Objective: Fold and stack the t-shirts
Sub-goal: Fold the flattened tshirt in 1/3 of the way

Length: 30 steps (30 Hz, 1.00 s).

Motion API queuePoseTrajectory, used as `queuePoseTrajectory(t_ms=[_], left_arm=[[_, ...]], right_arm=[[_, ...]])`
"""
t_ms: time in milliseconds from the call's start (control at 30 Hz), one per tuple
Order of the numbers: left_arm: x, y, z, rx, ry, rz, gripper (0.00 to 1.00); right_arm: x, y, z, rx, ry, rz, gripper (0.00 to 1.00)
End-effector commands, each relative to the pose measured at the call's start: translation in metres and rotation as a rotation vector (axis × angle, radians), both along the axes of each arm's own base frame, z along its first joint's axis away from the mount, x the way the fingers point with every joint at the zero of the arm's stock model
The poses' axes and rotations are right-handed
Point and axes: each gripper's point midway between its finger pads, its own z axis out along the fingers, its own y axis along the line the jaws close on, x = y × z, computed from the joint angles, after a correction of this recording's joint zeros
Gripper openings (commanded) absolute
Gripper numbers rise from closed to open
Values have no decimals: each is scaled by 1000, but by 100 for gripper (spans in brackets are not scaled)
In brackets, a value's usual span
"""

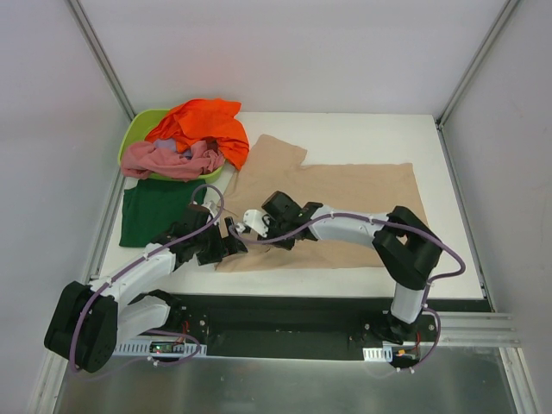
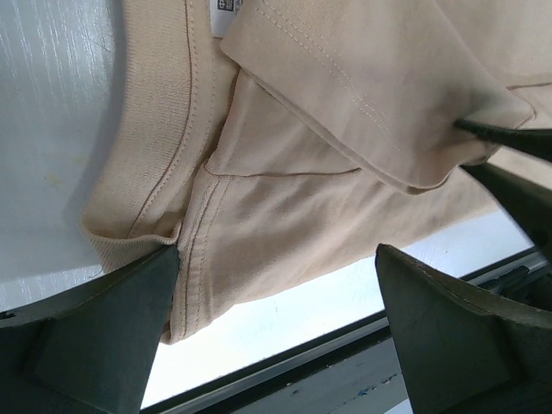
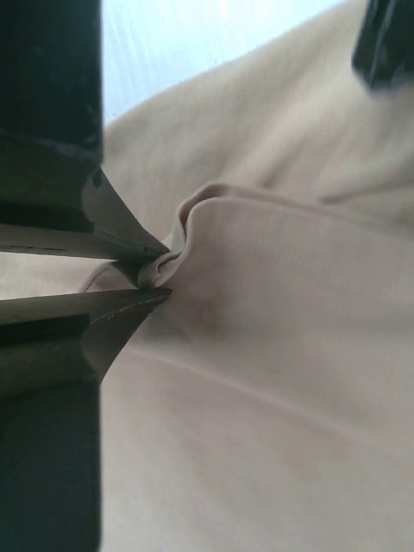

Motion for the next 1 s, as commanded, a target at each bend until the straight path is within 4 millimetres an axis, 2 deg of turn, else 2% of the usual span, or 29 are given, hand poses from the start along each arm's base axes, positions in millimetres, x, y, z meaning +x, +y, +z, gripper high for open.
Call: queuePoseTrajectory(t_ms=[0,200,300,600,700,967], left_arm=[[-17,19,-21,99,70,16,99],[-19,21,-22,111,78,17,99],[-20,24,-24,126,84,25,99],[-19,28,-25,146,88,35,99],[-19,28,-25,146,87,35,99],[-20,28,-25,148,89,34,99]], right_arm=[[10,-2,19,122,102,-208,21],[3,-6,16,164,240,-330,20],[1,-10,16,165,254,-397,20],[28,-37,20,202,274,-789,21],[34,-42,20,223,297,-858,22],[46,-58,5,196,302,-1004,25]])
